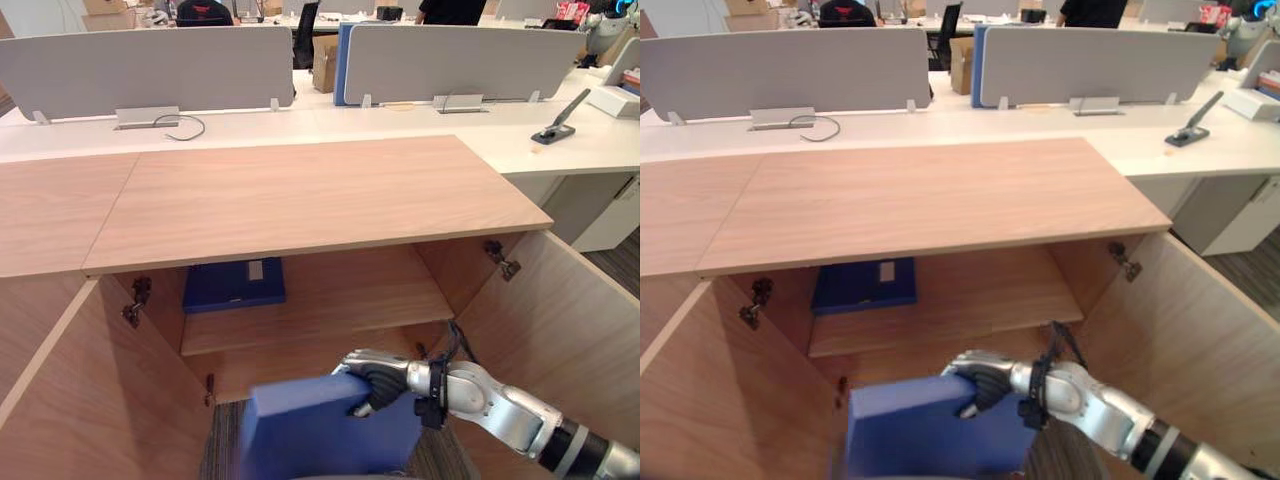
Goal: Walk over to the cabinet, pick up the folder, carry it to the office cabinet, place the folder inside the office cabinet, then close the office cabinet door
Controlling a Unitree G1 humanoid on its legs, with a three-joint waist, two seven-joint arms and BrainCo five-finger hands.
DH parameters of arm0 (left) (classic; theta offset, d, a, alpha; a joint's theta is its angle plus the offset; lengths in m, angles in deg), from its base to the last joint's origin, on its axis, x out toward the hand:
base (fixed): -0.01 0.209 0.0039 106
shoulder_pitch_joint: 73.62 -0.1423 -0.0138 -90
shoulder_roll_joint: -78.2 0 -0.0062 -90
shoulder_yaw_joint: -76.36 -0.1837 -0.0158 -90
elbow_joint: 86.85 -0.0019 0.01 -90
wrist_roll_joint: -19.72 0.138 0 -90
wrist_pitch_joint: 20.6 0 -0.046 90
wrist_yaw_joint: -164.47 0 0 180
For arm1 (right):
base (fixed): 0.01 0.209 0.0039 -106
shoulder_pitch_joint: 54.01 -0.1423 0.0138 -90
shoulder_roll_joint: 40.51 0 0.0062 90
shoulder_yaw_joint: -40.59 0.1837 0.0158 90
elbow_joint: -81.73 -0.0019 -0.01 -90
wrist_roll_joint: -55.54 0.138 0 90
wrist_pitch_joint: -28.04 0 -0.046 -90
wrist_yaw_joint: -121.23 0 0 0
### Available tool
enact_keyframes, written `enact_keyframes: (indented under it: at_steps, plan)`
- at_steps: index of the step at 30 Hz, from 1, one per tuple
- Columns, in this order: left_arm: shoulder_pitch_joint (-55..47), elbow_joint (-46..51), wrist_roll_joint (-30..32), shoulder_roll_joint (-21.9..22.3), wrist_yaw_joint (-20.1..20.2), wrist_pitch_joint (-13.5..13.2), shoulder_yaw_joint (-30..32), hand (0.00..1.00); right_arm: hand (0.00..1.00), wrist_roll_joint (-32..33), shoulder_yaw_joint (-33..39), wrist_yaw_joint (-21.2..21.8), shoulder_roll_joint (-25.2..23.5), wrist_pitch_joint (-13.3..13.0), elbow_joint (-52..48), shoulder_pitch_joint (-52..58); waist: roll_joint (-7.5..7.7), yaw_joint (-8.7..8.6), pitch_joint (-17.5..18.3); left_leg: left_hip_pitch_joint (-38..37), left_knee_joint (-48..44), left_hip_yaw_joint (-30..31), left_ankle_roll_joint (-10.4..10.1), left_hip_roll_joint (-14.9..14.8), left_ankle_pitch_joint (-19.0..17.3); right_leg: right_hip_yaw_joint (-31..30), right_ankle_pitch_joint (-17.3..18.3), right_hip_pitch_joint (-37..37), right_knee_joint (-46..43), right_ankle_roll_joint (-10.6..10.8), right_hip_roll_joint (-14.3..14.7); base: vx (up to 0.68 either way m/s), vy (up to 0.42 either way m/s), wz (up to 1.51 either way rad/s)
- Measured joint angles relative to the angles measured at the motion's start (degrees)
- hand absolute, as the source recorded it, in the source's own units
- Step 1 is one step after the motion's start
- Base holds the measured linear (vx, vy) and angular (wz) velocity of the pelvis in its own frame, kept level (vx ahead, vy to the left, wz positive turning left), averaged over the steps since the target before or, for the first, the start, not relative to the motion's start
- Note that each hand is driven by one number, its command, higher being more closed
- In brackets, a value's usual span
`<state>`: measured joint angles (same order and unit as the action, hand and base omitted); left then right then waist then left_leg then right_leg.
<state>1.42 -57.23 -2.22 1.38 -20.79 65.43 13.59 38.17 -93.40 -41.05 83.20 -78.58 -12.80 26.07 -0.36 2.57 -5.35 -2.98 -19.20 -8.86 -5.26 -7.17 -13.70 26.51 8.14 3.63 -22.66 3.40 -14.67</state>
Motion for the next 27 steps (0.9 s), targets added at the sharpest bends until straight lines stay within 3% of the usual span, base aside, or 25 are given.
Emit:
enact_keyframes:
  at_steps: [3,5,6,9,11,13,15,18,23,27]
  plan:
    - [0.9,0.2,0.1,0.0,-0.1,-0.1,-0.8,0.00,1.00,-9.0,2.3,-0.4,1.3,-1.2,6.9,0.0,-1.50,-0.12,-3.5,1.9,-2.1,0.3,0.8,1.6,-0.1,-0.1,0.1,1.9,-3.1,0.3,-2.6,-0.15,0.048,0.09]
    - [1.5,0.4,-0.1,0.2,-0.2,-0.2,-2.3,0.00,1.00,-8.4,7.5,-0.3,0.5,-1.3,10.2,-0.4,-2.83,-0.53,-5.5,4.1,-4.3,0.8,1.3,2.3,-0.4,-0.3,-0.1,3.6,-5.0,0.1,-3.9,-0.11,0.051,0.16]
    - [1.9,1.1,-0.5,0.5,-0.3,-0.4,-4.1,0.00,1.00,-7.1,12.5,-0.3,-1.5,-0.4,15.7,-1.1,-4.21,-0.90,-7.8,5.1,-6.0,1.3,1.7,2.8,-0.7,-0.3,-0.1,4.2,-6.2,0.1,-4.8,-0.11,0.059,0.22]
    - [2.5,3.0,-5.0,1.2,-0.6,-1.0,-8.7,0.00,1.00,4.1,25.8,-2.2,-9.3,6.3,33.0,-7.2,-7.83,-2.02,-12.9,8.7,-10.4,2.0,2.4,3.3,-1.7,-0.3,-0.1,6.5,-8.7,0.1,-6.3,-0.19,0.083,0.16]
    - [3.7,3.1,-10.0,1.3,-0.9,-1.1,-11.3,0.00,1.00,16.4,37.8,-8.3,-15.1,10.3,42.9,-14.6,-9.90,-2.89,-16.7,11.6,-13.1,2.1,3.0,3.9,-2.1,-0.8,0.3,9.4,-11.1,0.3,-7.7,-0.20,0.053,0.05]
    - [4.9,3.0,-14.7,1.4,-1.5,-1.4,-12.8,0.00,1.00,30.4,45.2,-15.1,-18.2,11.4,46.6,-21.6,-11.44,-3.03,-18.9,15.1,-16.2,1.9,3.0,4.0,-2.8,-1.8,0.8,13.0,-13.9,0.0,-8.6,-0.16,0.027,-0.01]
    - [6.0,2.4,-17.9,1.5,-2.2,-1.5,-13.0,0.00,1.00,42.7,49.0,-19.7,-20.1,11.4,46.9,-26.5,-11.68,-2.58,-19.3,18.3,-19.2,1.6,3.1,3.9,-3.7,-3.0,1.8,16.7,-17.3,-0.4,-9.5,-0.10,0.005,-0.04]
    - [7.2,2.4,-20.9,2.3,-3.3,-1.5,-12.5,0.00,1.00,57.5,51.6,-23.1,-21.6,11.3,45.1,-31.3,-11.65,-1.72,-19.4,21.8,-22.5,0.3,3.1,3.7,-4.9,-4.6,3.2,21.3,-21.5,-1.1,-10.7,-0.05,-0.014,-0.08]
    - [9.6,2.4,-22.0,2.8,-5.4,-1.4,-8.1,0.00,1.00,75.1,57.8,-27.3,-23.4,9.0,38.5,-38.0,-11.27,-1.17,-19.8,29.6,-28.3,-0.3,3.0,2.5,-6.5,-5.0,5.0,28.7,-26.8,-2.0,-12.1,-0.05,-0.013,0.07]
    - [11.0,3.1,-23.1,2.8,-7.1,-1.4,-4.5,0.00,1.00,81.7,59.6,-31.0,-23.4,6.2,36.5,-43.7,-10.34,-0.62,-20.5,34.3,-31.2,-0.4,3.0,2.6,-6.7,-5.0,6.1,33.2,-30.5,-2.5,-14.1,-0.05,-0.024,0.17]
